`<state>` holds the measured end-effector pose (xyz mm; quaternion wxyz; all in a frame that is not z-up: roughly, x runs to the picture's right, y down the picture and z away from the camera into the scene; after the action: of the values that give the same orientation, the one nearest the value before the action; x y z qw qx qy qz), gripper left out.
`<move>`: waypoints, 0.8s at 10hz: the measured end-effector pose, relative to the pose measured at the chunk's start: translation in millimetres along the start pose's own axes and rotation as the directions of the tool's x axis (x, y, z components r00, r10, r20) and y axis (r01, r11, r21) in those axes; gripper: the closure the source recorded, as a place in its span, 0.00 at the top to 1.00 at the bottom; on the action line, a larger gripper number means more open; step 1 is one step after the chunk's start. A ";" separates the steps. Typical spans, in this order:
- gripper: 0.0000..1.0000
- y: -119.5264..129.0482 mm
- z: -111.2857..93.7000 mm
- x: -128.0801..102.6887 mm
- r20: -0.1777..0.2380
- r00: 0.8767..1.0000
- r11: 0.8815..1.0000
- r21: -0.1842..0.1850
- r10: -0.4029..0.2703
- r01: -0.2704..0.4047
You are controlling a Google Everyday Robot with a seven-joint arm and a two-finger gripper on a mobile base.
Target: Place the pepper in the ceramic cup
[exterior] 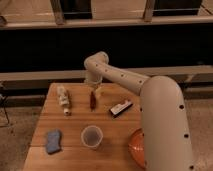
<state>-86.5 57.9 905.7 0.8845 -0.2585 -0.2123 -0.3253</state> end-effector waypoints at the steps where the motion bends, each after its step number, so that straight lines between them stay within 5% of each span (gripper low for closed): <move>1: 0.80 0.1 0.0 -0.5 0.001 1.000 1.000 -0.002 -0.003 0.003; 8: 0.80 7.6 29.6 -21.3 0.028 0.983 0.977 -0.113 -0.180 0.182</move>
<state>-102.3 90.4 914.6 0.8330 -0.2914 -0.2234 -0.4138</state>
